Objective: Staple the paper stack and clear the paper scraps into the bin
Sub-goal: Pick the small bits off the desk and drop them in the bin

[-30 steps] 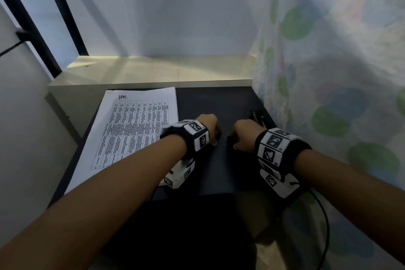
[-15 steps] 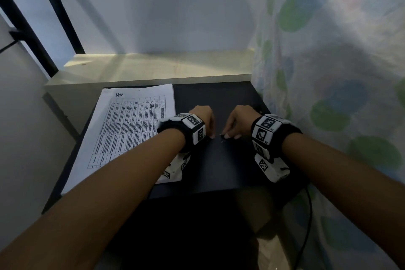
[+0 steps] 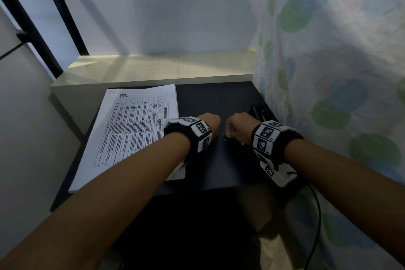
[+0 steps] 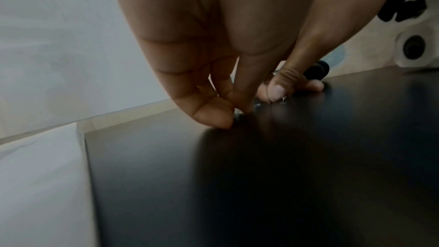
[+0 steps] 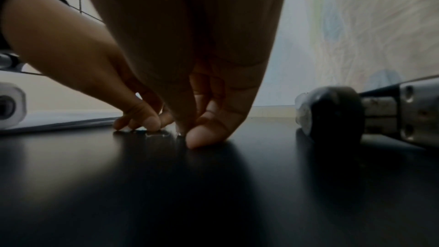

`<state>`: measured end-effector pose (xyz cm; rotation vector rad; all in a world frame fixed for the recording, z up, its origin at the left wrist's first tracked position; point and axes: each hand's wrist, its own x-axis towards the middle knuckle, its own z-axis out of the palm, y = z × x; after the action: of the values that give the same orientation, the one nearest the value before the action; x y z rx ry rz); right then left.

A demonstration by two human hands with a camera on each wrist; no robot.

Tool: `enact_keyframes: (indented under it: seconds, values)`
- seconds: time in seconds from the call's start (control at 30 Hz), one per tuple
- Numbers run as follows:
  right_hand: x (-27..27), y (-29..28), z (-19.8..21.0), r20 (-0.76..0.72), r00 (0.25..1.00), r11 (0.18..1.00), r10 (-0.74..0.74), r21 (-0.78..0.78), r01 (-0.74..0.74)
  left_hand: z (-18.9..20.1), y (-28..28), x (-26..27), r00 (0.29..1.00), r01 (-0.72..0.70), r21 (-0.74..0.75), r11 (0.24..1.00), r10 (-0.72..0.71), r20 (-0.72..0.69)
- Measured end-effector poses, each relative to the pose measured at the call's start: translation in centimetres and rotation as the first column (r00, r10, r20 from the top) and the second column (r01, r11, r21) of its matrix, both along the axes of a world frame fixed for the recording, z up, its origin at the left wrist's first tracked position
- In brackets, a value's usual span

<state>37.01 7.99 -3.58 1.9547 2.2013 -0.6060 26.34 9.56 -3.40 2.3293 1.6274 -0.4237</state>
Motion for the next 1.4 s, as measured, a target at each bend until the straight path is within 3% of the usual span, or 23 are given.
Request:
enact_keyframes:
  seconds: [0.1, 0.27, 0.37, 0.67, 0.83, 1.03, 1.4]
  values:
    - [0.0, -0.1, 0.0, 0.011, 1.000, 1.000, 0.002, -0.023, -0.002, 0.2, 0.0, -0.2, 1.000, 0.016, 0.037, 0.999, -0.015, -0.010]
    - [1.3, 0.4, -0.3, -0.215, 0.968, 0.991, -0.128, -0.006, 0.130, 0.5, -0.2, -0.3, 0.998, 0.058, 0.096, 0.994, -0.059, 0.004]
    - [1.8, 0.2, 0.0, -0.264, 0.953, 0.988, -0.148, -0.006, 0.152, 0.6, -0.1, -0.2, 0.997, 0.077, 0.086, 0.993, -0.079, 0.013]
    - [1.4, -0.4, 1.6, -0.089, 0.986, 0.978, -0.141, 0.141, 0.153, 0.7, 0.8, -1.9, 0.980, -0.014, 0.077, 0.997, -0.002, 0.201]
    - [0.8, -0.6, 1.3, -0.052, 0.993, 0.986, -0.103, 0.130, 0.109, 0.4, 0.3, -1.7, 0.985, -0.042, 0.037, 0.998, 0.035, 0.172]
    - [-0.4, -0.4, 0.3, 0.039, 0.997, 0.994, -0.066, 0.087, 0.062, 0.4, -0.2, -1.2, 0.989, 0.017, 0.044, 0.999, -0.024, 0.147]
    - [0.0, -1.1, -0.2, 0.087, 0.996, 0.988, 0.010, 0.153, -0.023, 0.7, 0.1, -0.6, 0.997, 0.020, 0.024, 1.000, -0.022, 0.079]
